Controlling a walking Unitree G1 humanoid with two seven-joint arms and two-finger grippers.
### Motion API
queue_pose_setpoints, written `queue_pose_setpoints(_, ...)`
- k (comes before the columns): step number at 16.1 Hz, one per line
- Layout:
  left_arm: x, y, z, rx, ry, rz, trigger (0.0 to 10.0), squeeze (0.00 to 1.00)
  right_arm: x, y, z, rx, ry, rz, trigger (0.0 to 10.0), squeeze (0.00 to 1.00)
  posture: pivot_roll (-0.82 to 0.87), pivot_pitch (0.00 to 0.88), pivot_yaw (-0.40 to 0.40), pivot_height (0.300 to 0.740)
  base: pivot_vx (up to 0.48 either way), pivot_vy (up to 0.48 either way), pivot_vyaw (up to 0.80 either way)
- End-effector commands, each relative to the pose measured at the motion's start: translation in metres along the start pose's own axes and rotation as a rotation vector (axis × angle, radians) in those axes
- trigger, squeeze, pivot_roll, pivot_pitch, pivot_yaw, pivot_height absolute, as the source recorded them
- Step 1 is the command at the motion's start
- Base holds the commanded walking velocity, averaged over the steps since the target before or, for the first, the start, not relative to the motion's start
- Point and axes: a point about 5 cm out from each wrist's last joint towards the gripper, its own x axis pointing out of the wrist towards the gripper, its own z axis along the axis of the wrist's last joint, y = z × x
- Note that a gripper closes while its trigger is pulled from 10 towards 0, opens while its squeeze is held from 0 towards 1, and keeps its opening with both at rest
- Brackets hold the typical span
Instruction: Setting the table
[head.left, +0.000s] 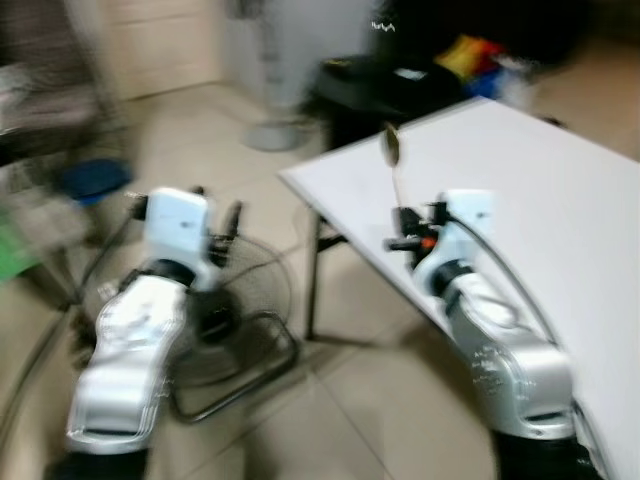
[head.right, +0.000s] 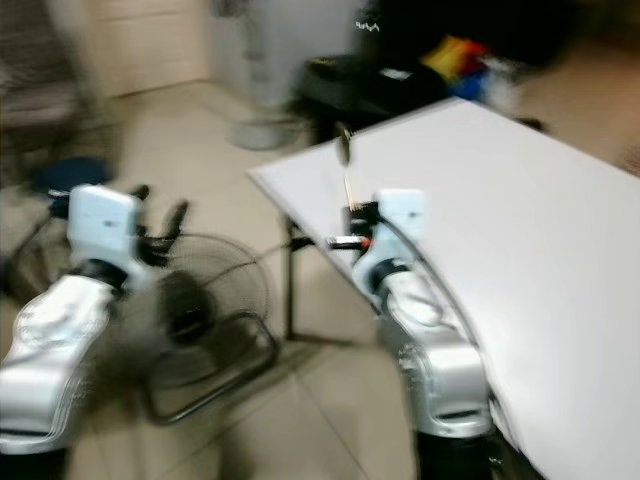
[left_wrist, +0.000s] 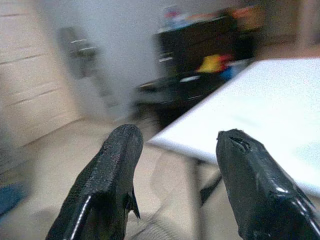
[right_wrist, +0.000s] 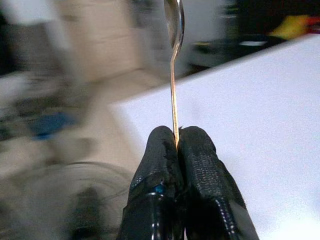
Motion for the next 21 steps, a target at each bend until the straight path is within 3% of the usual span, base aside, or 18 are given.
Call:
queue_pose_setpoints(1,-0.003,0.011,0.000,0.020,0.003,0.034,10.0,0.00,0.000,0.010,0.006,0.010,-0.025,0.034,10.0,0.00,0.19,0.000,0.011,0.727,0.368,0.000,0.00)
queue_pose_setpoints(7,-0.002,0.006,-0.003,0.015,0.007,-0.006,10.0,0.00,-0.008,0.005,0.003,0.009,-0.015,-0.003,10.0,0.00,0.15,0.000,0.027,0.727,0.367,0.000,-0.62)
queue_pose_setpoints(14,0.007,0.000,-0.004,-0.002,0.001,-0.024,10.0,0.00,-0.015,0.000,0.004,-0.006,-0.029,-0.037,10.0,0.00,0.11,0.000,0.056,0.727,0.358,0.000,0.00)
queue_pose_setpoints(18,0.010,-0.004,-0.006,0.014,0.006,-0.035,10.0,0.00,-0.017,-0.001,0.004,-0.005,-0.017,-0.047,10.0,0.00,0.10,0.000,0.059,0.727,0.000,0.000,-0.52)
queue_pose_setpoints(21,0.013,0.000,-0.006,0.009,0.005,-0.023,10.0,0.00,-0.021,0.002,0.002,0.004,-0.008,-0.047,10.0,0.00,0.10,0.000,0.065,0.727,0.000,0.476,-0.79)
